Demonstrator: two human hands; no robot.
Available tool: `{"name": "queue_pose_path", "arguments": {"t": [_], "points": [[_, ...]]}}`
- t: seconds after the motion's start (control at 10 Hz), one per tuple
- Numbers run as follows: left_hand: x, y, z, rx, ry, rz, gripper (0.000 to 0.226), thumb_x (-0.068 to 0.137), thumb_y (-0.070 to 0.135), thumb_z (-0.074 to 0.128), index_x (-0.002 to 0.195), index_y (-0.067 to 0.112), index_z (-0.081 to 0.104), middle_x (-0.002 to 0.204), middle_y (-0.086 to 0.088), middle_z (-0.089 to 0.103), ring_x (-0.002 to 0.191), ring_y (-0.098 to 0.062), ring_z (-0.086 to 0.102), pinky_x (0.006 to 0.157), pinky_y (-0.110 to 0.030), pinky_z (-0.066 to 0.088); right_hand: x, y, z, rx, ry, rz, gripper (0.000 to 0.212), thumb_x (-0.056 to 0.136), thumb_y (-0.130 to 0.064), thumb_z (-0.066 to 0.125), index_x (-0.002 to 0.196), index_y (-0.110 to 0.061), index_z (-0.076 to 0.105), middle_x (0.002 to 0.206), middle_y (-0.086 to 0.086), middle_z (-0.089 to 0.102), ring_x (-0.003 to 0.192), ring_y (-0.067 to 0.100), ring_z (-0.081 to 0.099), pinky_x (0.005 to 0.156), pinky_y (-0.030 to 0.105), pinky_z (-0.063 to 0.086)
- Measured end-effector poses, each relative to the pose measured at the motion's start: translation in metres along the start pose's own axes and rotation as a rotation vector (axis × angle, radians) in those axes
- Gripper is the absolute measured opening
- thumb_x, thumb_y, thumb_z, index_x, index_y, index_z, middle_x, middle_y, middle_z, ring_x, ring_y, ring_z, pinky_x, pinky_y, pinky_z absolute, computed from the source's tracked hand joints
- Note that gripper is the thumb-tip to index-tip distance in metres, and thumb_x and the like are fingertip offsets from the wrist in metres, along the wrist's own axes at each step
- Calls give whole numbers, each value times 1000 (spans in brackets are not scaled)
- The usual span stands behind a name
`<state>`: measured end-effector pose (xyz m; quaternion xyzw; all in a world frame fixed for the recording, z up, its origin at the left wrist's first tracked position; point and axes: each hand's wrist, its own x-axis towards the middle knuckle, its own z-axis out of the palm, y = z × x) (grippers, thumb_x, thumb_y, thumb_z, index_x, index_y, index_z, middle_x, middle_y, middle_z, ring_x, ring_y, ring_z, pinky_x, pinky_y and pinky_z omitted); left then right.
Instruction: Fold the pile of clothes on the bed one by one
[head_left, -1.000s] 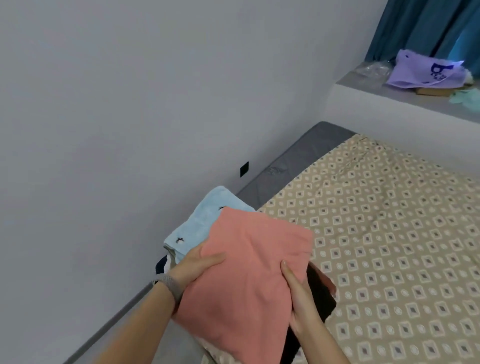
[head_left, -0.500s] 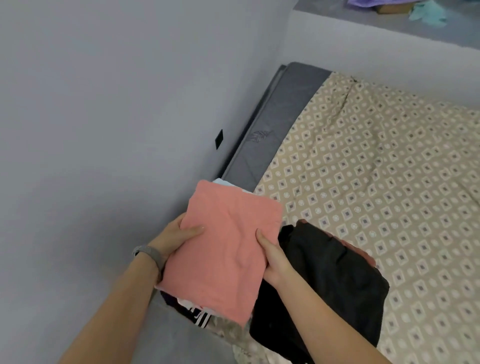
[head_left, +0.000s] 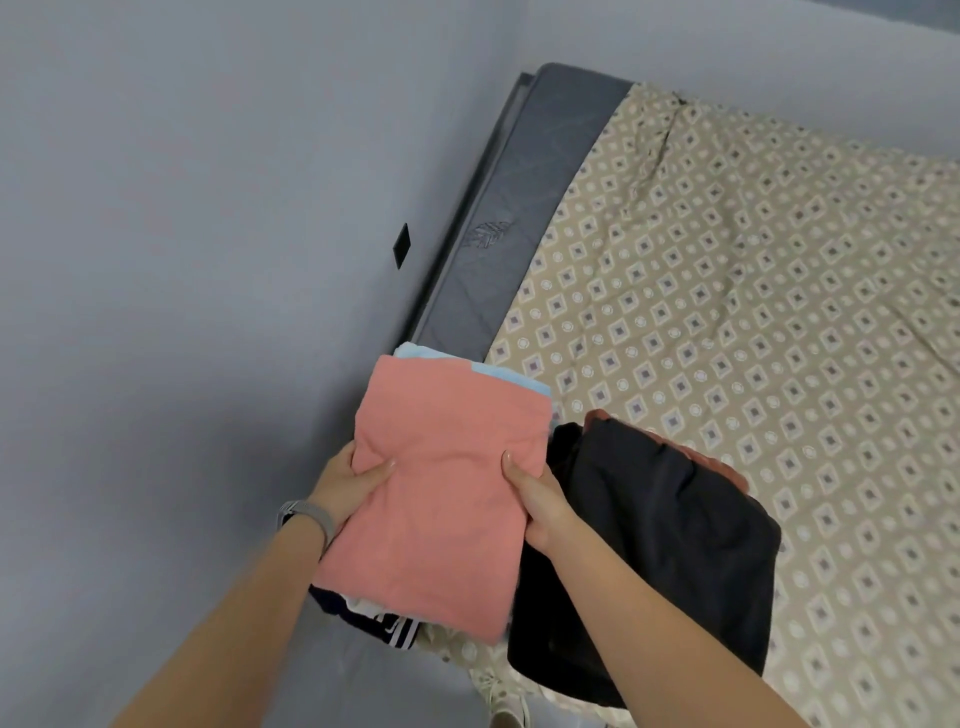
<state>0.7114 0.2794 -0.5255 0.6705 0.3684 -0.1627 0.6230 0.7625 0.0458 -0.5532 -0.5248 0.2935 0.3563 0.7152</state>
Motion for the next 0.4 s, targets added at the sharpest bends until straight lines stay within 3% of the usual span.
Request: {"name": "queue_pose_path", "arguments": {"t": [0.2,0.3,0.4], "points": [[-12,4,-2,62,102,-54,46,83,36,73,121,13,59,110,-2,65,91,-16,62,80,-32,47,-11,-9,-5,-33,10,40,43,90,-24,68,128,-6,57,120,10,67,109,25,65,99,43,50],[-25,4,0,167,195,-27,49,88,34,67,131,12,54,124,-4,58,102,-20,55,88,-32,40,-18,-22,-5,-160,29,74,40,94,-28,64,125,-5,56,122,11,65,111,27,62,97,43,51],[-50,8,-3,45,317,-20,56,93,29,62,143,12,43,139,-2,49,126,-25,48,100,-34,37,-38,-40,-13,-353,54,138,40,94,-23,62,127,-2,53,119,10,60,107,28,60,90,42,53]]}}
